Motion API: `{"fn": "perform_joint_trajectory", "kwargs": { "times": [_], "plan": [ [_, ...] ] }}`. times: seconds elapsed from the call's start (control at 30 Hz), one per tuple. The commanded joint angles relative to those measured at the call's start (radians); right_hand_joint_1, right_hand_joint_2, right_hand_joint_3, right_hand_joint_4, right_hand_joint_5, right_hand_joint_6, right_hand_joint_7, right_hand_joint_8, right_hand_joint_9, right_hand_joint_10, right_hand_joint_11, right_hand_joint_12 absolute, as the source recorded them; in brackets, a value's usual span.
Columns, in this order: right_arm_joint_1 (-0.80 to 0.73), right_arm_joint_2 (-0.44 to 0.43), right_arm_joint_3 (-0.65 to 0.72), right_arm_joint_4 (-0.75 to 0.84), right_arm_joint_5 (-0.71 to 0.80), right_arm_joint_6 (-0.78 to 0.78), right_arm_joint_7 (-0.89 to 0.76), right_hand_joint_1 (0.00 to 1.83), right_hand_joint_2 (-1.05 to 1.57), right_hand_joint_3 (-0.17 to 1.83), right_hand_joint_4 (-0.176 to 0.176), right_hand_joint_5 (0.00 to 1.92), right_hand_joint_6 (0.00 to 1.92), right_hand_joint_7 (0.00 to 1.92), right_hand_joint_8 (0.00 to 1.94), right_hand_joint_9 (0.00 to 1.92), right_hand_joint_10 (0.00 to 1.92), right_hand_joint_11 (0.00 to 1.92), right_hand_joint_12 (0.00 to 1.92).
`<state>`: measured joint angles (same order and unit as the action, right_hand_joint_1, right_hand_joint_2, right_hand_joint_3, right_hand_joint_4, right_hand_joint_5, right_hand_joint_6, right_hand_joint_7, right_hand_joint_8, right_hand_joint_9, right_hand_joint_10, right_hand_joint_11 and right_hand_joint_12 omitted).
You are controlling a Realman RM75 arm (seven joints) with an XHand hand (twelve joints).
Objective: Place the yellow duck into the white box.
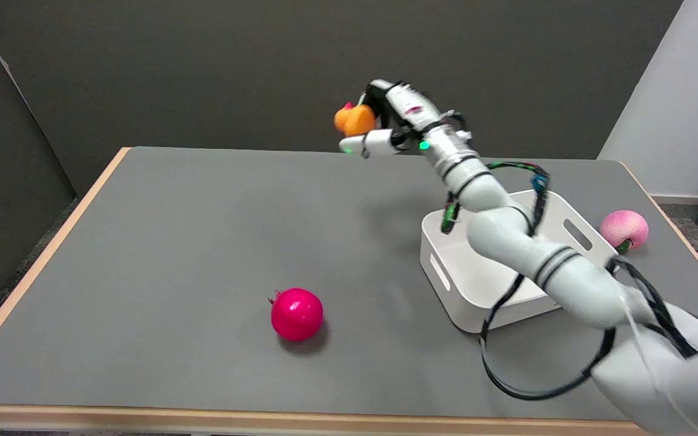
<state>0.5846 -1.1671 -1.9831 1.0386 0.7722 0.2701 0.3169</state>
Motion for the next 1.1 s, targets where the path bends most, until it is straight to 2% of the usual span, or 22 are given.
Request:
{"fn": "perform_joint_trajectory", "kwargs": {
  "times": [0.03, 0.2, 0.43, 0.63, 0.9, 1.1],
  "plan": [
    [-0.675, 0.215, 0.385, 0.568, 0.237, 0.597, -0.241, 1.13, 1.29, 0.12, -0.154, 0.47, 1.59, 0.73, 1.66, 0.73, 1.77, 0.10, 1.92],
    [-0.847, 0.237, 0.392, 0.562, 0.302, 0.787, -0.260, 1.13, 1.28, 0.14, -0.146, 0.48, 1.58, 0.74, 1.65, 0.74, 1.79, 0.11, 1.92],
    [-0.966, 0.221, 0.370, 0.477, 0.367, 0.898, -0.252, 1.12, 1.25, 0.19, -0.131, 0.49, 1.58, 0.74, 1.64, 0.75, 1.80, 0.11, 1.92],
    [-0.959, 0.225, 0.315, 0.411, 0.433, 0.913, -0.252, 1.13, 1.25, 0.18, -0.142, 0.49, 1.58, 0.75, 1.63, 0.79, 1.81, 0.11, 1.92],
    [-0.872, 0.243, 0.182, 0.285, 0.509, 0.860, -0.252, 1.15, 1.25, 0.16, -0.166, 0.50, 1.56, 0.77, 1.63, 0.79, 1.81, 0.12, 1.92],
    [-0.817, 0.225, 0.072, 0.207, 0.501, 0.859, -0.248, 1.13, 1.23, 0.22, -0.137, 0.50, 1.57, 0.75, 1.64, 0.79, 1.80, 0.14, 1.92]
  ]
}}
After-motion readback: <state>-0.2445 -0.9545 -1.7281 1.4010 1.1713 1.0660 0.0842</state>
